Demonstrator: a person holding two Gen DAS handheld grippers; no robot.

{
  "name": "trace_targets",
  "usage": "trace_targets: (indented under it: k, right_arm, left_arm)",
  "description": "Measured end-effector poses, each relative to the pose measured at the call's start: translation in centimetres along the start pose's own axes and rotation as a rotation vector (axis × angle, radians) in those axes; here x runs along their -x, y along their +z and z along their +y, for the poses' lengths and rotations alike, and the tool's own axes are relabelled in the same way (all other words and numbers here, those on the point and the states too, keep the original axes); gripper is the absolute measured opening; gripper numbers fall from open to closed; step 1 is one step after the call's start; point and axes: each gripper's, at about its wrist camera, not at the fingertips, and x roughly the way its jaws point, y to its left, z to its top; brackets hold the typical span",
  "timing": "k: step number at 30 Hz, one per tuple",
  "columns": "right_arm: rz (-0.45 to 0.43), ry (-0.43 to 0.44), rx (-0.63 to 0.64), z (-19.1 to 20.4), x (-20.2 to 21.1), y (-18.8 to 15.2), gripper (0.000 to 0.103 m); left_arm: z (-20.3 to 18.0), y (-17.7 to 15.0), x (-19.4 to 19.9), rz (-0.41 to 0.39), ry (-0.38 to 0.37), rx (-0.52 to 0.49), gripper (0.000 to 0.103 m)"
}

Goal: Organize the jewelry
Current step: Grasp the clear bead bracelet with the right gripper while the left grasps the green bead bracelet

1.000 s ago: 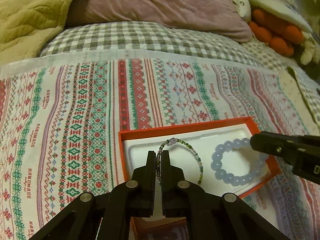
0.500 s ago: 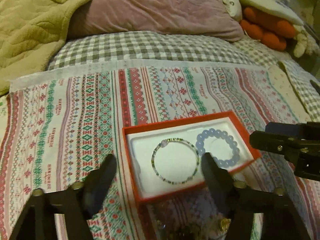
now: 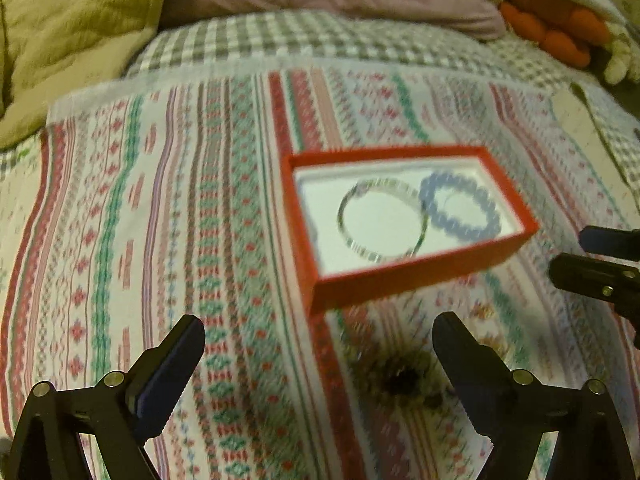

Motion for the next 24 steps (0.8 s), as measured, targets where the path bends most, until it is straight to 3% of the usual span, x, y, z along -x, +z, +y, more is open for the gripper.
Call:
trace_targets:
  k: [13,21,24]
  right_arm:
    - [0.186,-0.041,-0.017,0.2,-3.1,-3.6,0.067]
    - [0.233,-0.056,0.013,1.3,-5.3,-4.9,0.066]
    - [0.238,-0.041,0.013,1.8,-6.0,-5.0,0.049]
  left_arm:
    - [1.8,-3.3,-2.2,0.170,-0.007,0.047,0.095]
    - [2.1,-3.9,-2.5,0.183,0.004,0.039,0.095]
    - [2.1,-4.0,-2.4,0.176,0.006,0.040,0.095]
